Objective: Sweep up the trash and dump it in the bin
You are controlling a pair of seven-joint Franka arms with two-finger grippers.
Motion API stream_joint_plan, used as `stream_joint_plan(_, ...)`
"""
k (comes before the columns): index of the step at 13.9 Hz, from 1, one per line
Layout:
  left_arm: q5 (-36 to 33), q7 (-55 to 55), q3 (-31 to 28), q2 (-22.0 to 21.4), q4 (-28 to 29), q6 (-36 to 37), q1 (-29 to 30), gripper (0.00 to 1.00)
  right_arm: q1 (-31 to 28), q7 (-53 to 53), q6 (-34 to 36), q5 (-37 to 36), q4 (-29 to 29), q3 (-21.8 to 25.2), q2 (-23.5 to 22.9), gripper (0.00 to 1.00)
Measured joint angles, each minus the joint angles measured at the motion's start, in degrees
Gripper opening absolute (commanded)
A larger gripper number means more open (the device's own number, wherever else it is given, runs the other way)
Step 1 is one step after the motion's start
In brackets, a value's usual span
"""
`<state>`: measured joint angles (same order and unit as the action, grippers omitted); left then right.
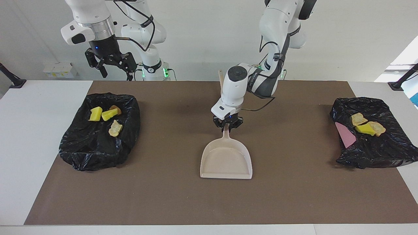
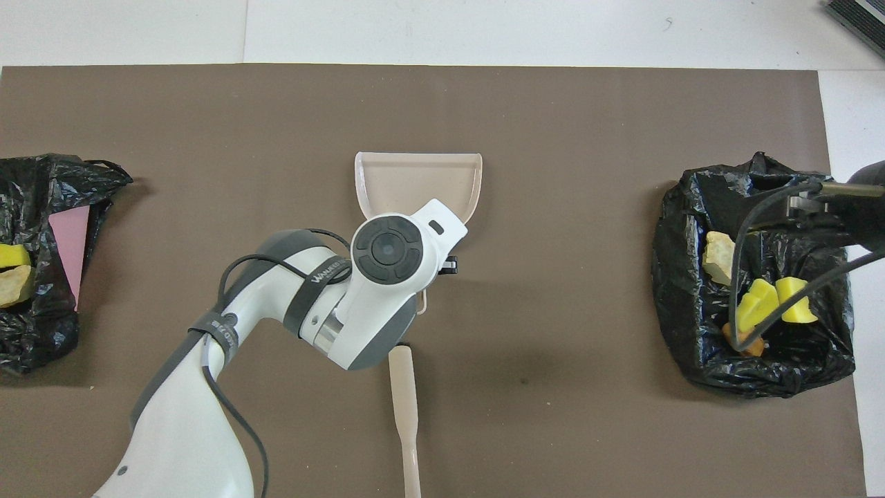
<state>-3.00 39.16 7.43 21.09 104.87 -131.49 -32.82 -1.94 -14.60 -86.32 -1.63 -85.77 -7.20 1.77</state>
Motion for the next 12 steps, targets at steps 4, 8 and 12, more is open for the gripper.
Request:
stream_joint_plan(4,0.0,1.9,-1.0,-0.7,-0.4,-0.1,0.8,1.00,0.0,0.0,0.0,0.0,0.0,0.0,0.0,1.00)
stream_joint_plan(8,0.0,1.5,-1.7,-4.8,-0.9,2.4,4.9,1.00,0.0,0.0,0.0,0.0,0.0,0.0,0.0,1.00)
stream_joint_plan(12,0.1,-6.8,-2.0,-6.1,-4.5,9.9,11.0,1.00,0.0,0.0,0.0,0.0,0.0,0.0,0.0,1.00)
